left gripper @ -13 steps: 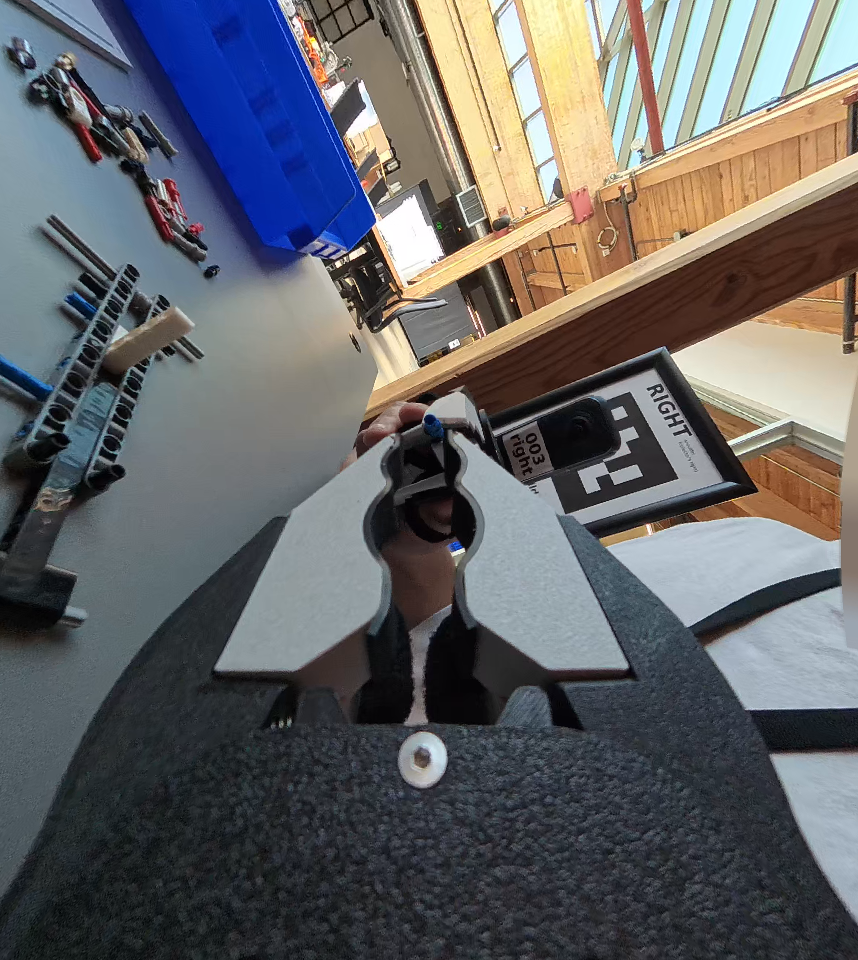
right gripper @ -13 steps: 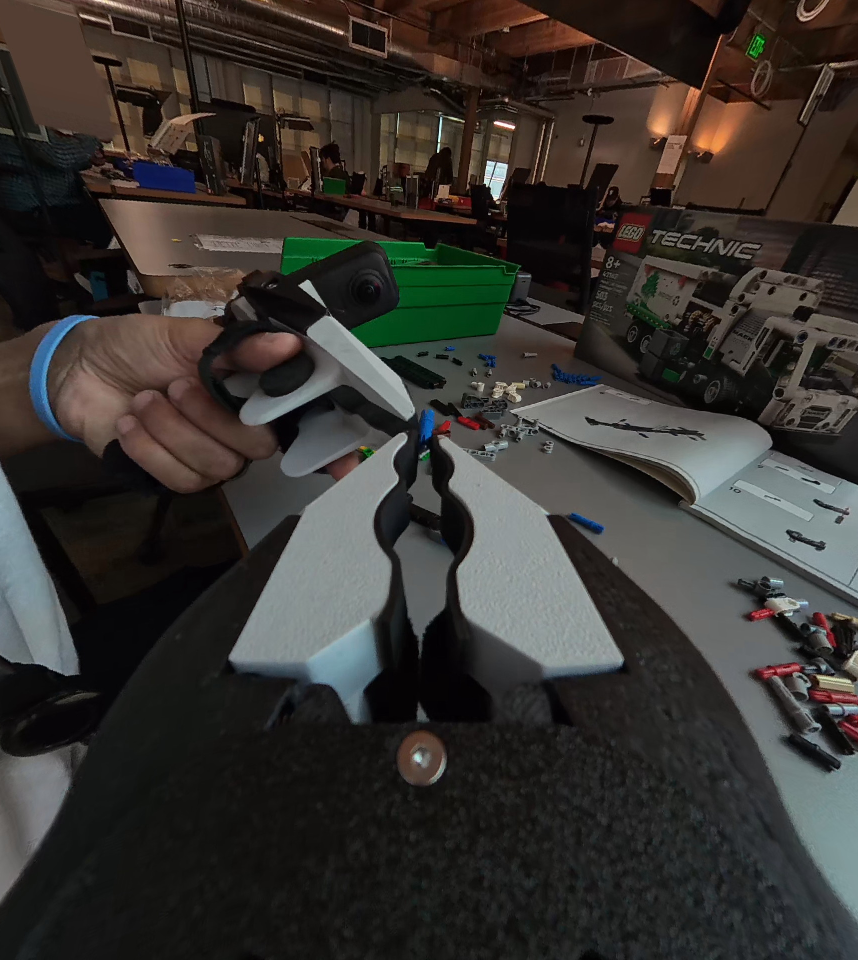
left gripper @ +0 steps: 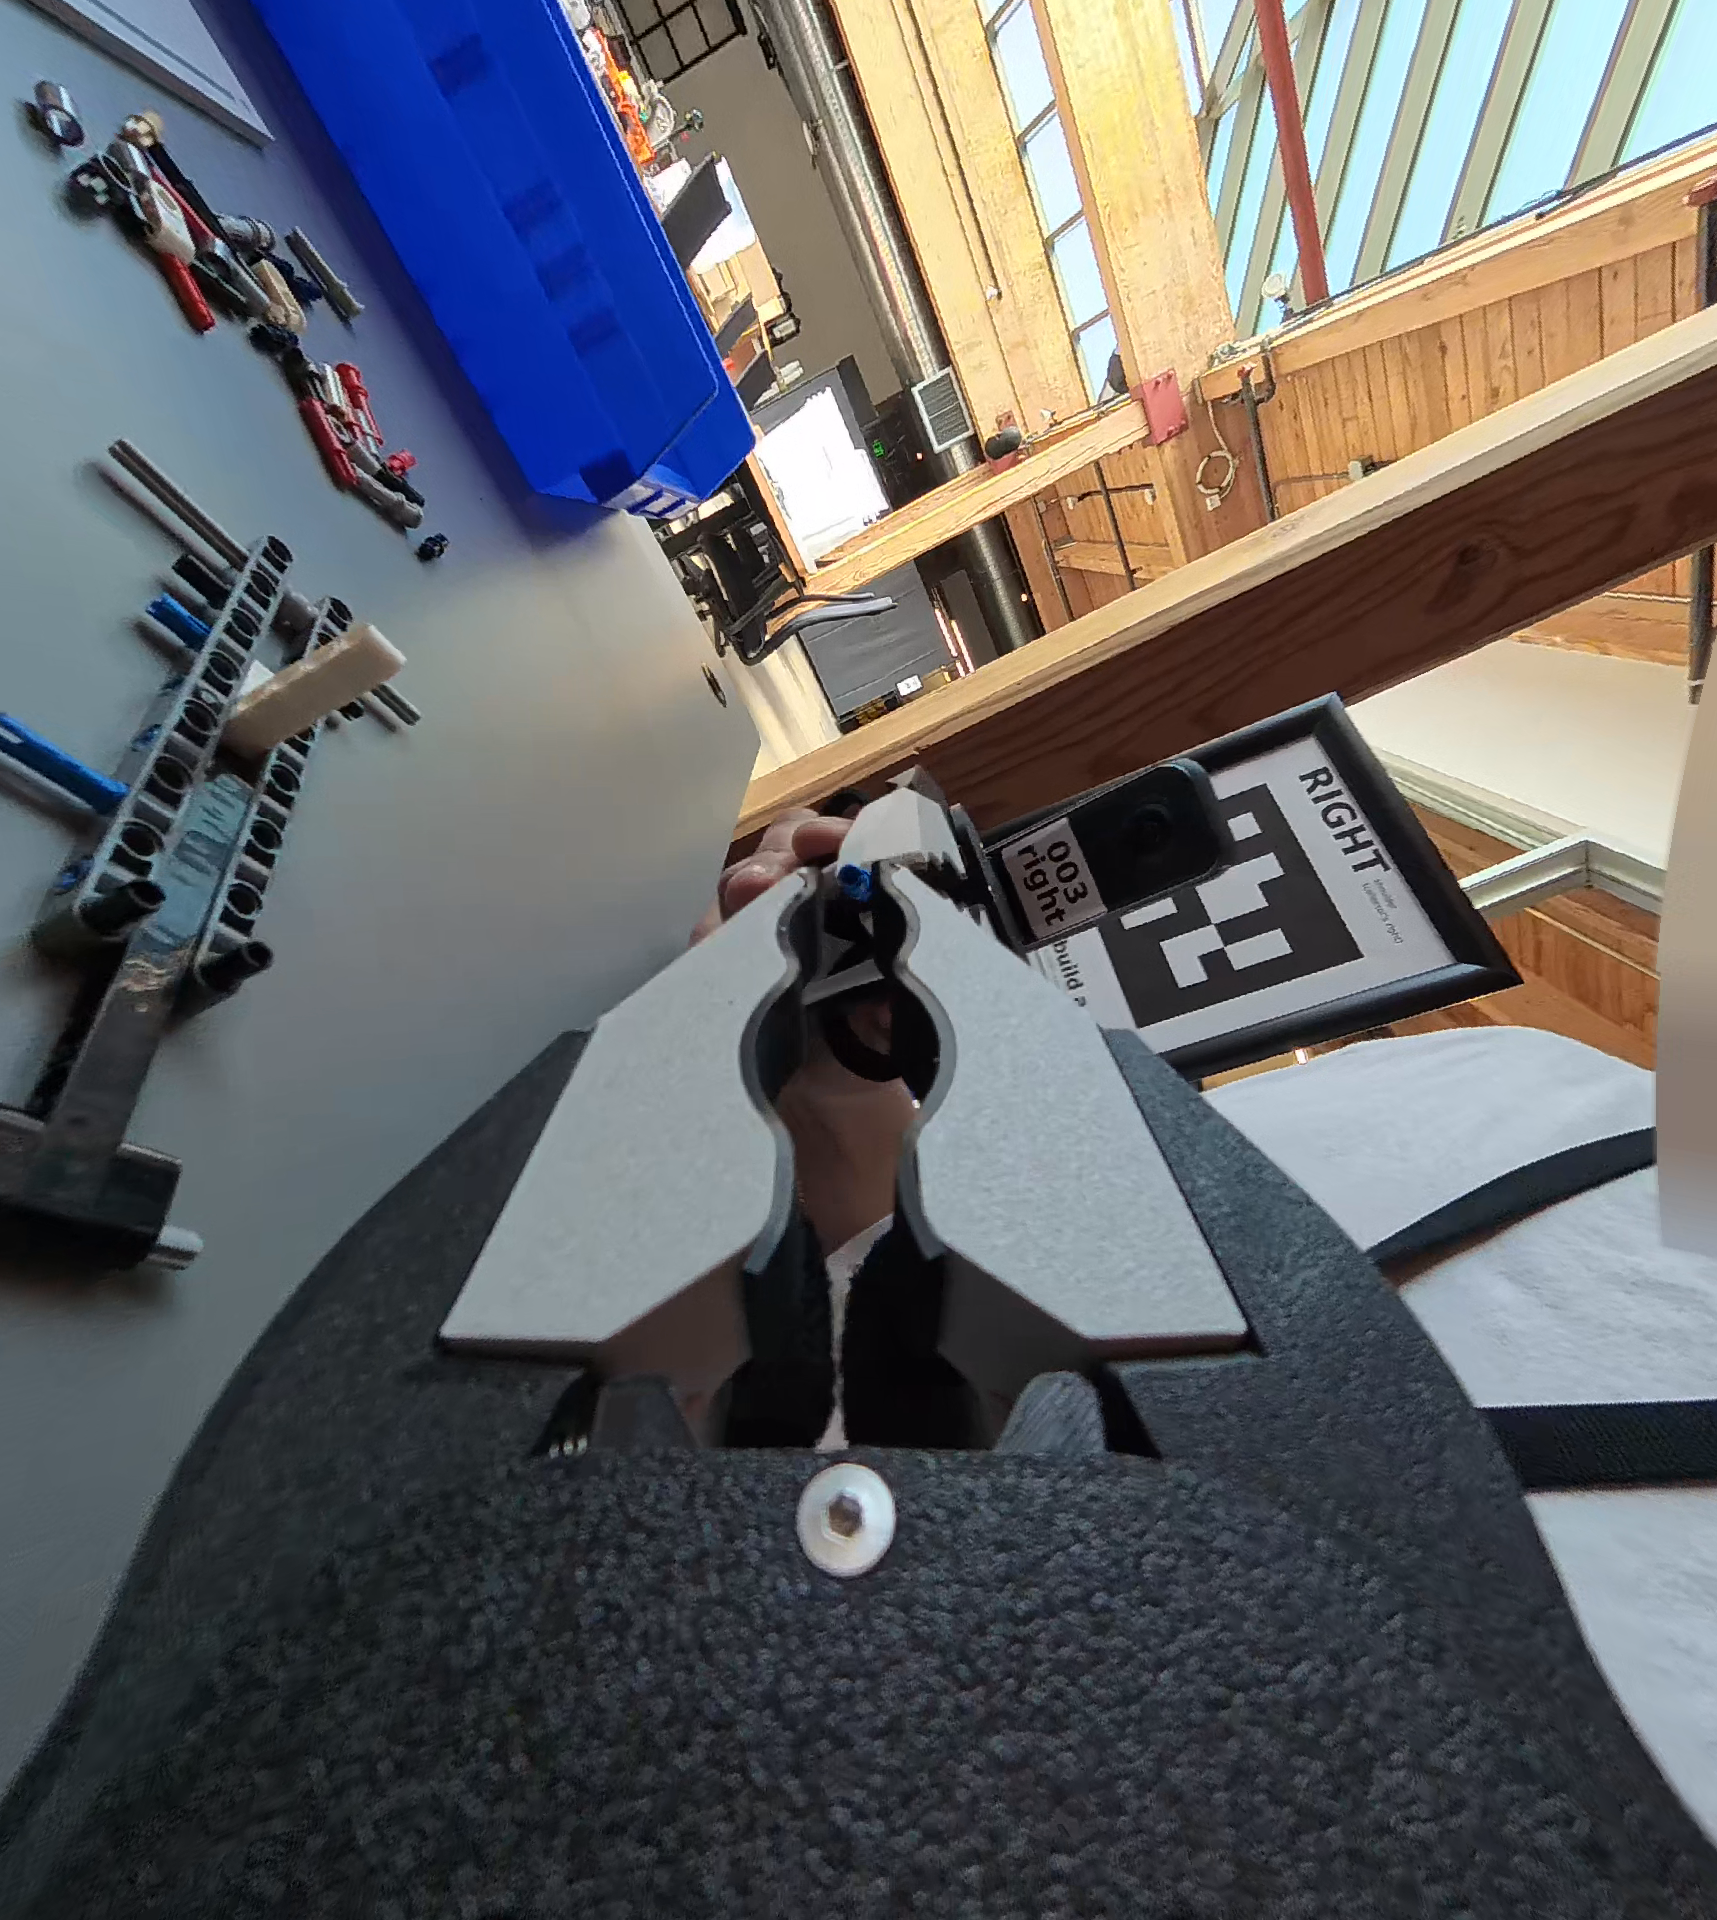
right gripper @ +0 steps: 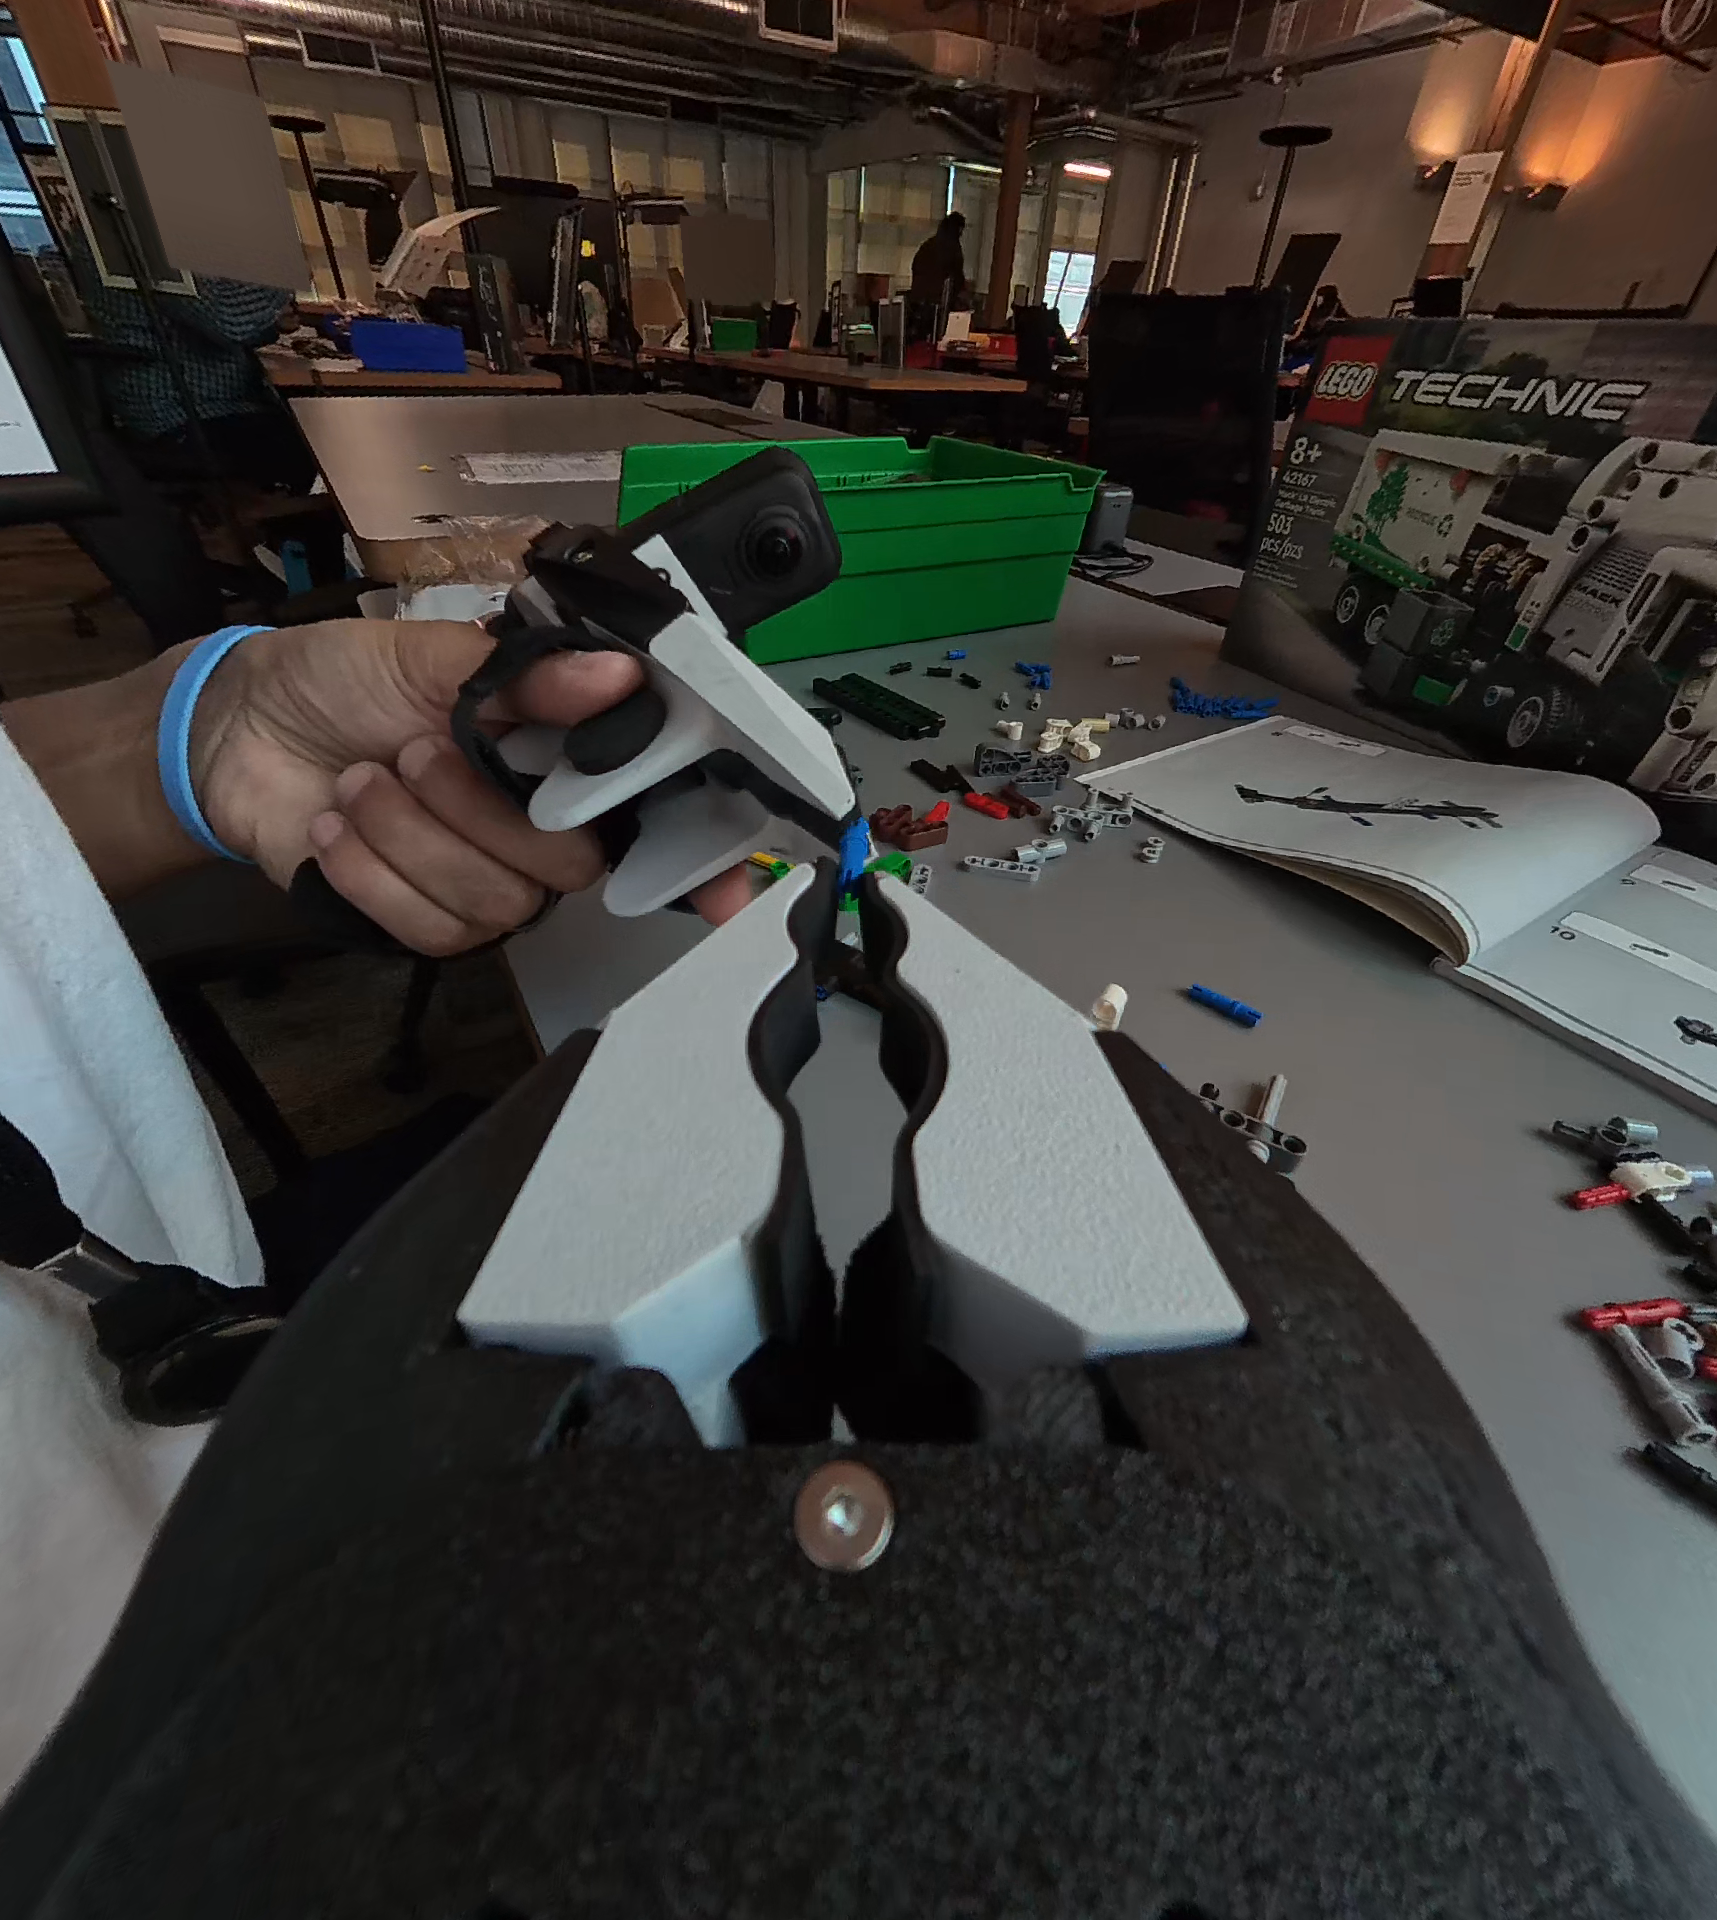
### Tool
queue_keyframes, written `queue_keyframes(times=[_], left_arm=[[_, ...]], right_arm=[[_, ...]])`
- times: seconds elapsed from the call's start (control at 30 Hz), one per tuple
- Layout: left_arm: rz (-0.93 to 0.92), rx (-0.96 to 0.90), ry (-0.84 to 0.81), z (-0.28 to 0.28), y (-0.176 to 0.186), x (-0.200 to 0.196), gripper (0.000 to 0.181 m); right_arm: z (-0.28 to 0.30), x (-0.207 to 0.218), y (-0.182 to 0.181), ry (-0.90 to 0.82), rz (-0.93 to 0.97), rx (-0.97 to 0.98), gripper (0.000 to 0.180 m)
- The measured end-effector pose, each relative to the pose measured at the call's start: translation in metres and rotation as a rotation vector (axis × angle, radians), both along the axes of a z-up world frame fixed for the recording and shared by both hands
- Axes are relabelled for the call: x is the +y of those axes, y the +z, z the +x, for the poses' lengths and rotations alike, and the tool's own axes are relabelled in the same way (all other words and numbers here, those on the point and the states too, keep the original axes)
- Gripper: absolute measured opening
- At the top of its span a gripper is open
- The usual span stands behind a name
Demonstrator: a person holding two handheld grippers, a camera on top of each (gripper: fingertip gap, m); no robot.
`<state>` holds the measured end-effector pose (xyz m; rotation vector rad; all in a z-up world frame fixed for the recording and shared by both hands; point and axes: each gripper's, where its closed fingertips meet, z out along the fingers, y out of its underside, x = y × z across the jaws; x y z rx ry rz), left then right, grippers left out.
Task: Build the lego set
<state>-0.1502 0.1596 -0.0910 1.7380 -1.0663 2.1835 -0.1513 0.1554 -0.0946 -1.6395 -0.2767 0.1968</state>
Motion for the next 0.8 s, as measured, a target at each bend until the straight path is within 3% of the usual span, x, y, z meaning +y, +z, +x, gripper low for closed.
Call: queue_keyframes(times=[0.07, 0.13, 0.27, 0.33, 0.43, 0.7, 0.8], left_arm=[[0.115, 0.015, 0.031, 0.002, -0.007, 0.008, 0.016], [0.358, 0.031, 0.070, 0.003, -0.019, 0.021, 0.026], [1.129, 0.046, 0.085, 0.001, -0.050, 0.059, 0.032], [1.396, 0.038, 0.018, 0.001, -0.063, 0.070, 0.035], [1.358, 0.061, -0.117, 0.003, -0.078, 0.063, 0.041], [1.331, 0.133, -0.183, 0.011, -0.100, 0.061, 0.041], [1.323, 0.132, -0.183, 0.012, -0.102, 0.060, 0.032]], right_arm=[[0.004, 0.000, -0.003, -0.016, -0.020, -0.006, 0.003], [0.011, 0.001, -0.011, -0.046, -0.065, -0.013, 0.003], [0.017, 0.004, -0.028, -0.081, -0.179, -0.011, 0.003], [0.014, 0.005, -0.034, -0.057, -0.212, 0.041, 0.003], [0.010, 0.005, -0.039, -0.023, -0.234, 0.104, 0.003], [0.009, 0.006, -0.051, -0.010, -0.271, 0.094, 0.003], [0.011, 0.006, -0.051, -0.015, -0.267, 0.090, 0.003]])
